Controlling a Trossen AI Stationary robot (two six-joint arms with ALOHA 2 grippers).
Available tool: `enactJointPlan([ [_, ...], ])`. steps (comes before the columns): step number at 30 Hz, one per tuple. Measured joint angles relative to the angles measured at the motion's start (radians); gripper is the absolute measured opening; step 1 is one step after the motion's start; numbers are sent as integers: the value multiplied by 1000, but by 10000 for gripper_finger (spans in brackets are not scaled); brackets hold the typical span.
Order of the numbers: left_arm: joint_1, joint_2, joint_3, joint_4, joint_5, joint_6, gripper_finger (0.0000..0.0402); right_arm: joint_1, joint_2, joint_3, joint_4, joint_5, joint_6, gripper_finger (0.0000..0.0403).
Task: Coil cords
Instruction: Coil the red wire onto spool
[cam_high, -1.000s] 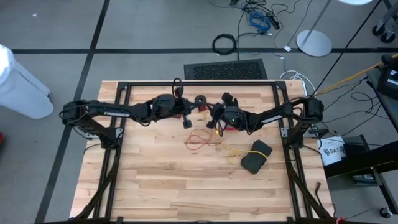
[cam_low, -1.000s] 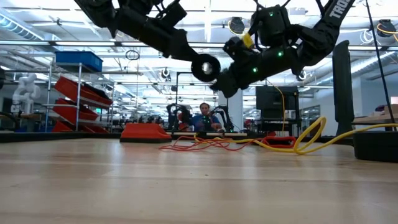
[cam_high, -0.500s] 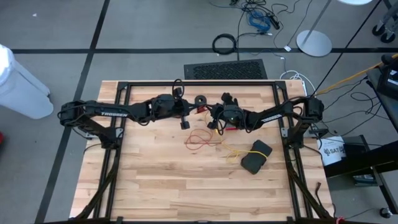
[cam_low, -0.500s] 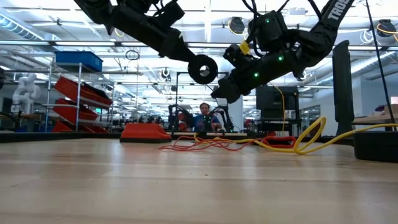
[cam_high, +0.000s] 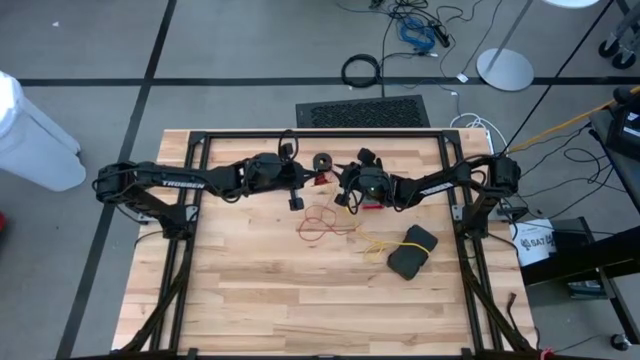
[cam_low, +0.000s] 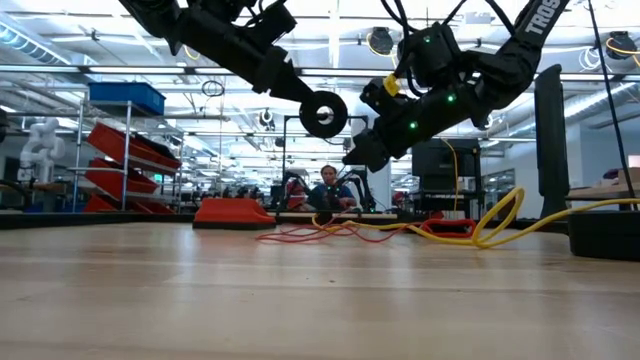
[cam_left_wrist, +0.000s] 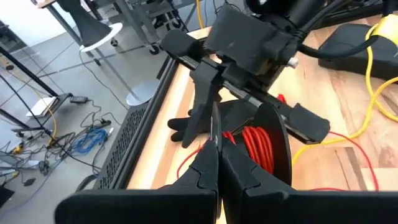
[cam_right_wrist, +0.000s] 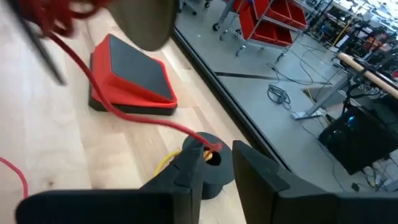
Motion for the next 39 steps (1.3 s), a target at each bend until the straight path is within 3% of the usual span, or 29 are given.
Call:
enactJointPlan([
  [10,0,1,0,0,-7,1,0,-64,-1,-29,-5,-145,92,77],
  [18,1,1,-1,4,-7,2,0,-115,-1,-113,164,-289,122,77],
  [28,1,2,-2,0,6,-1,0,-135,54,-145,178,-330,106,77],
  [39,1,2,-2,-2,9,-2,0,-155,201,-141,396,-350,175,77],
])
